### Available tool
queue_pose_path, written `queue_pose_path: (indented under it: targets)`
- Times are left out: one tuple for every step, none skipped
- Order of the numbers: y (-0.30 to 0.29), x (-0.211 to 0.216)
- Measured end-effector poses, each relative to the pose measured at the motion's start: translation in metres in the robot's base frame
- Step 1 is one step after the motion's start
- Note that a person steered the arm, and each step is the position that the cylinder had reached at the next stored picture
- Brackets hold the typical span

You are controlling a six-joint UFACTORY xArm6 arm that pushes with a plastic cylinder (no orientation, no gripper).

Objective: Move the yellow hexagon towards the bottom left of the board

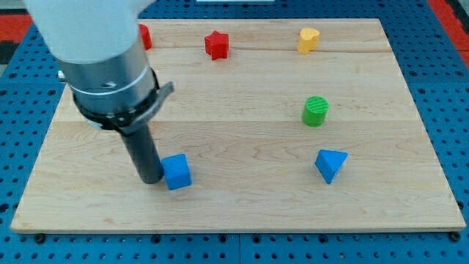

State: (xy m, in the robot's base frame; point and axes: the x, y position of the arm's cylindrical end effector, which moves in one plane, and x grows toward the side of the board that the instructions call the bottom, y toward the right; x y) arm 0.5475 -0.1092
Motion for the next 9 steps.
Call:
queue_pose_path:
  targets:
    - [0.017, -0.004]
    - [0.005, -0.047]
    - [0.026, -0.08]
    - [-0.018, -0.111]
    - [-0.077, -0.111]
    - [-0.111, -0.093]
    - [-0.121, -0.062]
    - [-0.12, -0.065]
    - [-0.12, -0.078]
